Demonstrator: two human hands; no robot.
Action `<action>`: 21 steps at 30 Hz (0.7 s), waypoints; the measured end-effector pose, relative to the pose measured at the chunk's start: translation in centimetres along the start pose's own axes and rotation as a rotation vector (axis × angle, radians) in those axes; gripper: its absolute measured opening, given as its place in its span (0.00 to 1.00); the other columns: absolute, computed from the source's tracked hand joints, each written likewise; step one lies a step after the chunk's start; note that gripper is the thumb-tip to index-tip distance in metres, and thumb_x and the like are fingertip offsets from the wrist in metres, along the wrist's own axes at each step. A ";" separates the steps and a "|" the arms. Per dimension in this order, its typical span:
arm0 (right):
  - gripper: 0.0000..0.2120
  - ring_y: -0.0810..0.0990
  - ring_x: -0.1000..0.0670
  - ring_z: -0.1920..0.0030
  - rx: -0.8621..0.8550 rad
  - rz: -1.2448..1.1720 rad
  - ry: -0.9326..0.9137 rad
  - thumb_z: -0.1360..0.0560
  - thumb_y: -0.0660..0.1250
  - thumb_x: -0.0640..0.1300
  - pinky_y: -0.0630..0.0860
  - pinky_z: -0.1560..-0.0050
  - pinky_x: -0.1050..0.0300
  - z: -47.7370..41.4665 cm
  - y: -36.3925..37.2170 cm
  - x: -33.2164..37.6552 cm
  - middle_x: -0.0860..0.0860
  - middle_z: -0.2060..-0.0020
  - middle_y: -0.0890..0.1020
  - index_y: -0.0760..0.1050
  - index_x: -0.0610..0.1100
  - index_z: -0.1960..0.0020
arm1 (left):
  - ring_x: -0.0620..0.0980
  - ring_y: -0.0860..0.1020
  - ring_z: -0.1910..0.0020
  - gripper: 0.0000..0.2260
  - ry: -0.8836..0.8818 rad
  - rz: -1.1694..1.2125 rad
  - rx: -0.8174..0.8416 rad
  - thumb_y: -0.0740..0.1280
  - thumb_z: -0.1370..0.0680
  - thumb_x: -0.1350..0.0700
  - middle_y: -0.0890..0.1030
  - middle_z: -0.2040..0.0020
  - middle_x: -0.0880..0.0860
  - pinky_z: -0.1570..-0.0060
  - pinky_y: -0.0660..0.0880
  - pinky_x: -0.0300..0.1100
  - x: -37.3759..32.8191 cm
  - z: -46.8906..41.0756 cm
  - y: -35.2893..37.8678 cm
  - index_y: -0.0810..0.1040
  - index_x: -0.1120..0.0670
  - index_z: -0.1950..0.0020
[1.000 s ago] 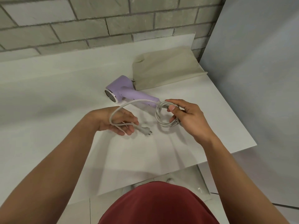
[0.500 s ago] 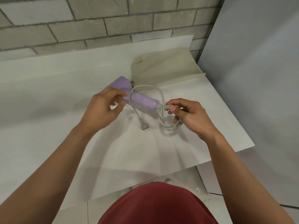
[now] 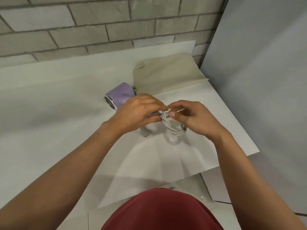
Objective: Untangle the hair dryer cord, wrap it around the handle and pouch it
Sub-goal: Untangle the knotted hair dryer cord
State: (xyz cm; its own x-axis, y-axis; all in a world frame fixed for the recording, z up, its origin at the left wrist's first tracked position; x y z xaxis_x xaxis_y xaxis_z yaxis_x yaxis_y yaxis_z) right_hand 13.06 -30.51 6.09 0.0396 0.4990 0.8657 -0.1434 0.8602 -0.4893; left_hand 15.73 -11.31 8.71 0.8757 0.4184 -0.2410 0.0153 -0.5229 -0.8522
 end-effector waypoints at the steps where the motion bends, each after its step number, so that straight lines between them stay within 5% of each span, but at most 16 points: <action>1: 0.04 0.84 0.59 0.53 -0.134 0.079 -0.057 0.19 0.72 0.50 0.76 0.52 0.61 0.4 -0.6 0.4 0.59 0.51 0.87 0.84 0.55 0.46 | 0.56 0.84 0.49 0.12 -0.053 0.024 -0.007 0.74 0.22 0.55 0.86 0.49 0.53 0.48 0.78 0.45 0.2 -0.2 0.0 0.85 0.58 0.42; 4: 0.06 0.81 0.58 0.52 -0.387 0.106 -0.277 0.22 0.72 0.59 0.73 0.55 0.67 2.8 -1.8 2.6 0.63 0.52 0.83 0.81 0.58 0.52 | 0.49 0.82 0.48 0.14 -0.204 0.149 -0.022 0.75 0.22 0.53 0.86 0.49 0.50 0.47 0.75 0.36 0.5 -0.6 0.2 0.82 0.56 0.39; 7: 0.19 0.78 0.58 0.48 -0.201 0.363 -0.355 0.28 0.76 0.64 0.76 0.51 0.63 4.1 -0.7 3.3 0.64 0.49 0.79 0.77 0.60 0.42 | 0.42 0.83 0.49 0.15 -0.388 0.310 -0.048 0.77 0.24 0.49 0.86 0.49 0.47 0.48 0.78 0.36 1.1 -1.0 0.6 0.80 0.53 0.42; 9: 0.19 0.80 0.55 0.49 -0.195 0.452 -0.358 0.25 0.77 0.54 0.80 0.50 0.50 4.2 -0.5 2.9 0.62 0.47 0.80 0.77 0.56 0.36 | 0.43 0.83 0.55 0.14 -0.459 0.329 -0.062 0.78 0.26 0.48 0.85 0.54 0.45 0.54 0.77 0.35 1.4 -1.2 0.8 0.82 0.53 0.46; 11: 0.16 0.81 0.55 0.54 -0.292 0.377 -0.379 0.21 0.74 0.47 0.82 0.51 0.48 4.0 -1.1 2.8 0.60 0.48 0.83 0.80 0.51 0.34 | 0.43 0.82 0.58 0.13 -0.508 0.346 -0.063 0.79 0.27 0.47 0.84 0.57 0.42 0.58 0.74 0.32 1.6 -1.4 0.9 0.84 0.52 0.48; 15: 0.14 0.81 0.63 0.53 -0.360 0.196 -0.328 0.19 0.72 0.44 0.80 0.50 0.61 3.3 -1.6 1.7 0.64 0.51 0.82 0.83 0.49 0.33 | 0.40 0.83 0.54 0.12 -0.535 0.512 0.034 0.80 0.27 0.55 0.85 0.52 0.40 0.54 0.74 0.27 1.8 -1.1 1.4 0.83 0.50 0.46; 21: 0.13 0.84 0.57 0.47 -0.246 -0.147 -0.174 0.17 0.69 0.45 0.77 0.49 0.69 2.6 -1.4 -0.1 0.63 0.47 0.86 0.82 0.62 0.38 | 0.52 0.86 0.54 0.10 -0.640 0.754 0.068 0.72 0.20 0.64 0.88 0.51 0.48 0.47 0.81 0.40 2.9 -0.3 2.0 0.82 0.52 0.41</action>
State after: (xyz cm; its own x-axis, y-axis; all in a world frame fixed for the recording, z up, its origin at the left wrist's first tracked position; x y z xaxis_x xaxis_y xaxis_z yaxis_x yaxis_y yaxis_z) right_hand 10.70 -32.02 7.01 -0.1301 0.3607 0.9236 0.0949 0.9317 -0.3506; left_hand 18.41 -11.36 6.40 0.2193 0.3266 -0.9194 -0.4842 -0.7816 -0.3932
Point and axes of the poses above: each hand's wrist, its own z-axis away from the middle knuckle, its own y-axis out of the palm, x = y × z, the point moved 5 cm from there along -z, towards the middle knuckle
